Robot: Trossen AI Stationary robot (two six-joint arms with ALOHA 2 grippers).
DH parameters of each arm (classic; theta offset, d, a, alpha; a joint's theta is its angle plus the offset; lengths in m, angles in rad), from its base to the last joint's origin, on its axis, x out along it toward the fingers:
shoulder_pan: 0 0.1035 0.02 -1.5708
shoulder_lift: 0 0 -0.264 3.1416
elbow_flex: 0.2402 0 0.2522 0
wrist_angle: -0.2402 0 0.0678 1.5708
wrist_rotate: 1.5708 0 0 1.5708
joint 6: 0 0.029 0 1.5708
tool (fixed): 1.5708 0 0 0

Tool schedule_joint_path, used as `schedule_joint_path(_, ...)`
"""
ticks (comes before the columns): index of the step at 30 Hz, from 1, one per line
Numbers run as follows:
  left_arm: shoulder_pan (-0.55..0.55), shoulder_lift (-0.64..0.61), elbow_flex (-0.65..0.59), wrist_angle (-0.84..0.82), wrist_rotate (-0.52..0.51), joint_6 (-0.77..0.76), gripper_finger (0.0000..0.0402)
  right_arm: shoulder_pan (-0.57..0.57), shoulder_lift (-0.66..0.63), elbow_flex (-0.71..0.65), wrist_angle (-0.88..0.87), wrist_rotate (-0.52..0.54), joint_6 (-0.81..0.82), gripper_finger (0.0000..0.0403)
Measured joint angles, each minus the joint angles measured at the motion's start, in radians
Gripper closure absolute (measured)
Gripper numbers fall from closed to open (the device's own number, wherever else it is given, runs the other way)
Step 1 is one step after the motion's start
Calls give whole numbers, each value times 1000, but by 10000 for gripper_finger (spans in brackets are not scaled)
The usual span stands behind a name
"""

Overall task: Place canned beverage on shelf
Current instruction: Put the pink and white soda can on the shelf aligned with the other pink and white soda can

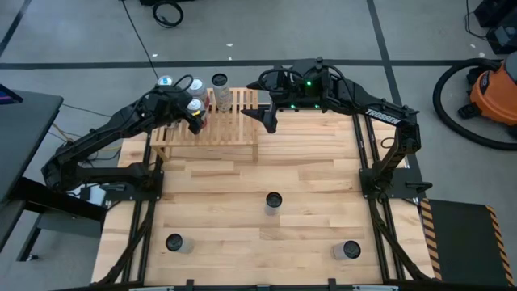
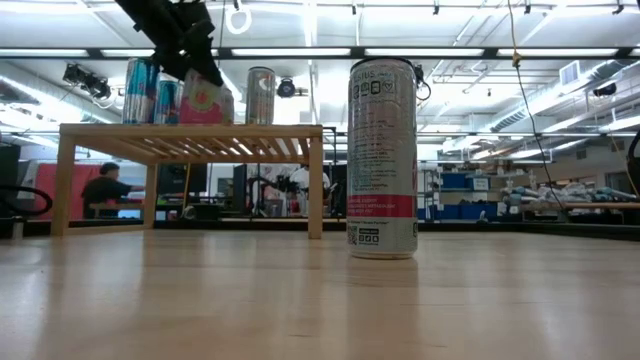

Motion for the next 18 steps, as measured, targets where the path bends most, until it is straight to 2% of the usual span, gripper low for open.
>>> schedule_joint_path(10,-25,1,0,9,2,-2,83,0,0,0,0,0,0,11)
schedule_joint_path(14,-25,2,0,34,47,4,83,0,0,0,0,0,0,11)
schedule_joint_path(18,-18,2,0,37,47,3,83,0,0,0,0,0,0,11)
